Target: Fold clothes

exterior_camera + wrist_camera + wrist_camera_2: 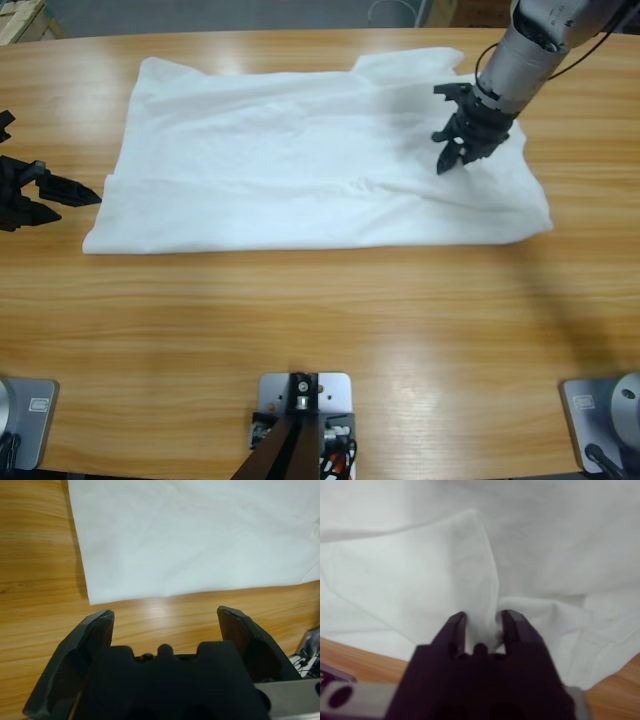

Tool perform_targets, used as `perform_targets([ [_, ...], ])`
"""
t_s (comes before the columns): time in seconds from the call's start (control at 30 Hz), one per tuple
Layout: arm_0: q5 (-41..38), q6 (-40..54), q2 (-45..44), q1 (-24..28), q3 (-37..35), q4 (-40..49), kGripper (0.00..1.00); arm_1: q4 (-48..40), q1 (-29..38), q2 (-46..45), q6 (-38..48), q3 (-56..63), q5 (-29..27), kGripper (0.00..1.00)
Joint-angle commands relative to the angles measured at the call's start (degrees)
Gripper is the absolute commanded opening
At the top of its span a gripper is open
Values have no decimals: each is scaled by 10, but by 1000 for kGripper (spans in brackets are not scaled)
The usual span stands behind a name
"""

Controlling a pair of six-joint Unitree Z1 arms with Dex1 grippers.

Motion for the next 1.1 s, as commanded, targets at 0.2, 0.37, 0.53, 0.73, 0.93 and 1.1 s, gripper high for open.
perform_targets([
  [0.2,-3,9,21,-5,-6,3,806,94,-11,-2,-21,-111,-33,0],
  [0.37,-3,9,20,-5,-6,3,805,160,-11,27,-36,-216,-43,0],
  [0.53,-3,9,20,-5,-6,3,806,182,-11,51,-46,-261,-43,0],
  [0.73,-3,9,18,-5,-6,3,804,199,-6,74,-63,-293,-29,0],
  [0.93,-3,9,18,-5,-6,3,804,199,22,97,-95,-304,-6,0],
  [1.1,-3,9,20,-4,-6,3,804,200,37,108,-112,-318,2,0],
])
